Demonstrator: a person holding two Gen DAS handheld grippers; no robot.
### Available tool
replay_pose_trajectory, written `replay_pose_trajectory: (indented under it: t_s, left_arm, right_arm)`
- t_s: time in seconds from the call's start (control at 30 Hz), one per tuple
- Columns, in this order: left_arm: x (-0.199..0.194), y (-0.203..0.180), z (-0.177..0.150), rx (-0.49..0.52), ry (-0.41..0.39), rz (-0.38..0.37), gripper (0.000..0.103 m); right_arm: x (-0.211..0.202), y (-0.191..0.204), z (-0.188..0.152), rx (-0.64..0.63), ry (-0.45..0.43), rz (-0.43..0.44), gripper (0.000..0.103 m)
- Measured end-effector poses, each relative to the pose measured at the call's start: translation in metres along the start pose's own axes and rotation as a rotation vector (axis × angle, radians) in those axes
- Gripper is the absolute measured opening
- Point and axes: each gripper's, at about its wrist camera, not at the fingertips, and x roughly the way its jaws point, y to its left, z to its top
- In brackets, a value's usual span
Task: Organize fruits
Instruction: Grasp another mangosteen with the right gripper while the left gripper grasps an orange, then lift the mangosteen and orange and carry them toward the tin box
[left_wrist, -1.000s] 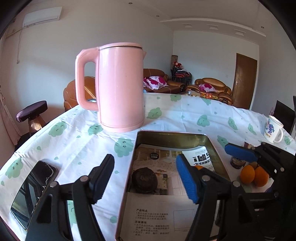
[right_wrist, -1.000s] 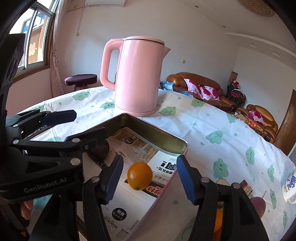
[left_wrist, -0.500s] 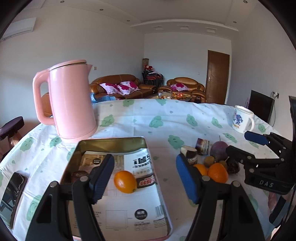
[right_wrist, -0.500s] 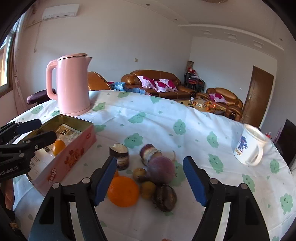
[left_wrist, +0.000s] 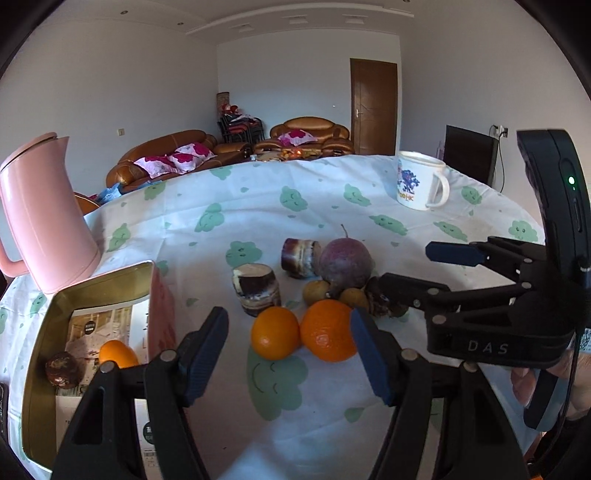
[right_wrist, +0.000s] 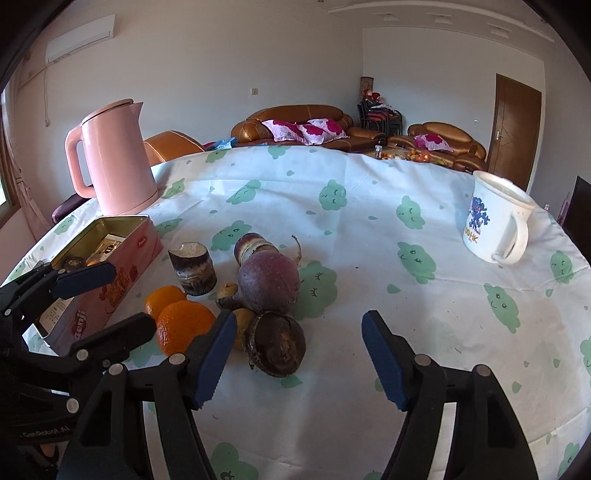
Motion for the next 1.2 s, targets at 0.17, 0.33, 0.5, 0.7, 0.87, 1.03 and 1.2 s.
replay_pose_trajectory:
  t_s: [0.17, 0.33, 0.5, 0.7, 0.87, 1.03, 1.2]
  left_arm:
    - [0.017, -0.013, 0.001, 0.039, 0.076, -0.049, 0.054]
    - [0.023, -0.021, 0.000, 0.064, 0.101, -0.061, 0.051]
    - [0.026, -0.023, 0.002, 0.085, 0.104, -0.066, 0.051]
    - [0.026, -0.021, 0.003, 0.079, 0.098, -0.057, 0.051]
    - [0.024, -0.016, 0.003, 0.054, 0.096, -0.070, 0.053]
    - [0.026, -0.020, 0.004, 0.083, 0.102, -0.027, 0.053]
    - [0.032, -0.035, 0.003, 0.161, 0.122, 0.012, 0.068]
  right_arm:
    - [0.013, -0.009, 0.000, 0.050, 0.062, 0.085, 0.060]
    - [0.026, -0.008, -0.003, 0.057, 0.139, 0.120, 0.054]
    - [0.029, -0.010, -0.004, 0.069, 0.156, 0.142, 0.045]
    - [0.029, -0.010, -0.004, 0.066, 0.156, 0.143, 0.045]
    - [0.019, -0.002, -0.002, 0.022, 0.102, 0.084, 0.045]
    - [0.011, -0.003, -0.001, 0.018, 0.062, 0.041, 0.045]
    - [0.004, 0.003, 0.000, -0.014, 0.028, 0.010, 0.045]
